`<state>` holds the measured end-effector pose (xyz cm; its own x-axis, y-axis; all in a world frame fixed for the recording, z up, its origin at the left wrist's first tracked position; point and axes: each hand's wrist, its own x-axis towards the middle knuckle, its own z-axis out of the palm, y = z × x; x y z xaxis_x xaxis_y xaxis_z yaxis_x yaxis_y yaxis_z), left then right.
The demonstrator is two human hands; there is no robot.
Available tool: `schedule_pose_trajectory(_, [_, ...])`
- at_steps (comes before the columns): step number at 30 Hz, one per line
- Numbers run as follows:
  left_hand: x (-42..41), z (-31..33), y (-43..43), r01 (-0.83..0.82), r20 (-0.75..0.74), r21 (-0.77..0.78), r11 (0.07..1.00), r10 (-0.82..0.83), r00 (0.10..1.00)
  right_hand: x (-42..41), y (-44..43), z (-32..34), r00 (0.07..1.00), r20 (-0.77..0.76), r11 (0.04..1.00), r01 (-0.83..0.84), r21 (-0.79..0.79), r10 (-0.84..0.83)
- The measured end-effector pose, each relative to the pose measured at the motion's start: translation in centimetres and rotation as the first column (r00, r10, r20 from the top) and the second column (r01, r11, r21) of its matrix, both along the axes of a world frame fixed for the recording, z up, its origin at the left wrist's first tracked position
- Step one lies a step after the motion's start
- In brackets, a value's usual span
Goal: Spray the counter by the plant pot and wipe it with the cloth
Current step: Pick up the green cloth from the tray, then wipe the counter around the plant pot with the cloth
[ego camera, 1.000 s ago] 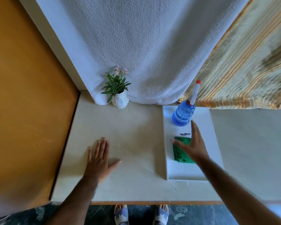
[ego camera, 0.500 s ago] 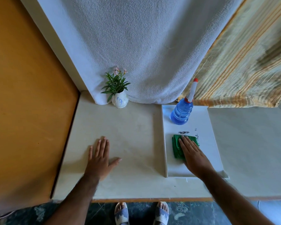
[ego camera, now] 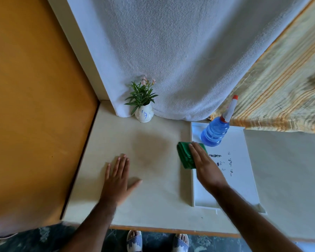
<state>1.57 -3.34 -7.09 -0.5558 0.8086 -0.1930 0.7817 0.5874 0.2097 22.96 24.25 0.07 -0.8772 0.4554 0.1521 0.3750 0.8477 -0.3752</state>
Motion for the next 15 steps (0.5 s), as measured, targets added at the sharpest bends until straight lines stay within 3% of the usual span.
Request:
schedule_pose_trajectory(5, [0.0, 0.0, 0.0, 0.005, -0.01, -0.002, 1.0, -0.005, 1.0, -8.6, -1.9, 1.0, 0.977, -0.034, 0.975, -0.209, 0.072, 0.212])
schedule_pose_trajectory(11, [0.0, -0.5, -0.1, -0.014, -0.056, -0.005, 1.0, 0.013, 0.998, -17.3, -2.5, 1.7, 0.951, -0.057, 0.935, -0.288, 0.207, 0.305])
schedule_pose_trajectory(15, [0.2, -0.7, -0.3, -0.011, -0.097, 0.034, 0.999, 0.014, 0.995, -20.3, -1.4, 1.8, 0.915, 0.005, 0.879, -0.388, 0.279, 0.402])
